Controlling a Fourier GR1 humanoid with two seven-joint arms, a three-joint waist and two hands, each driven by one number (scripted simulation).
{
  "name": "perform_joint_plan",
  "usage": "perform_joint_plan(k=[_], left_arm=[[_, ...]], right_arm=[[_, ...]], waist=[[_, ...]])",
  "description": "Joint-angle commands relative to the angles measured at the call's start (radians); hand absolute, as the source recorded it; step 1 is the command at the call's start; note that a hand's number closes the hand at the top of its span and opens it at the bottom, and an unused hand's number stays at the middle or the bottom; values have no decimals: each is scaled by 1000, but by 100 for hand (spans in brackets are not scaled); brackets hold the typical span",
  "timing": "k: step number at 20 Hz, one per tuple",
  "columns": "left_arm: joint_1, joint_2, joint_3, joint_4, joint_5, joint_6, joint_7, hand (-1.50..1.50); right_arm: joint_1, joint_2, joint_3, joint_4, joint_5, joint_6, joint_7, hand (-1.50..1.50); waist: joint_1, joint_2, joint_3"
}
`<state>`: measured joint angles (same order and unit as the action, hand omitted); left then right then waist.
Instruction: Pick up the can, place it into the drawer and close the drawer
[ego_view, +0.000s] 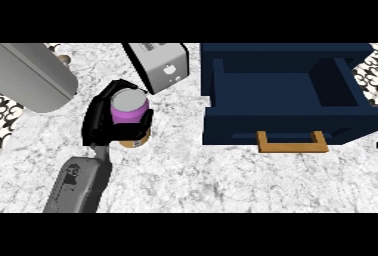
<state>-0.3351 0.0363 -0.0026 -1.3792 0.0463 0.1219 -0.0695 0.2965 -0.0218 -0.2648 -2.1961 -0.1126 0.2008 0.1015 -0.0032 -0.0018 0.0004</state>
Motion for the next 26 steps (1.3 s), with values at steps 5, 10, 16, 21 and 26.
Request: perform_joint_plan(k=[5, 10, 16, 21, 26], left_arm=[[-216, -35, -78, -44, -53, 91, 231, 150], [-307, -36, -122, 48, -49, 148, 206, 150], [-551, -36, -172, 127, -44, 265, 317, 150], [-736, -36, -201, 264, 16, 353, 364, 150], [-882, -36, -180, 427, 52, 356, 325, 150]], right_arm=[[-8, -18, -51, -22, -60, 12, 32, -150], [24, -26, -96, 53, -85, 64, -64, -150], [28, 20, 18, -30, 24, -5, -6, -150], [-13, -9, -46, -26, -32, 9, 29, -150], [-45, -7, -32, 39, 2, 12, 2, -150]], waist=[[-4, 1, 0], [-9, 2, 0], [-11, 2, 0], [-19, 3, 0], [-20, 5, 0]])
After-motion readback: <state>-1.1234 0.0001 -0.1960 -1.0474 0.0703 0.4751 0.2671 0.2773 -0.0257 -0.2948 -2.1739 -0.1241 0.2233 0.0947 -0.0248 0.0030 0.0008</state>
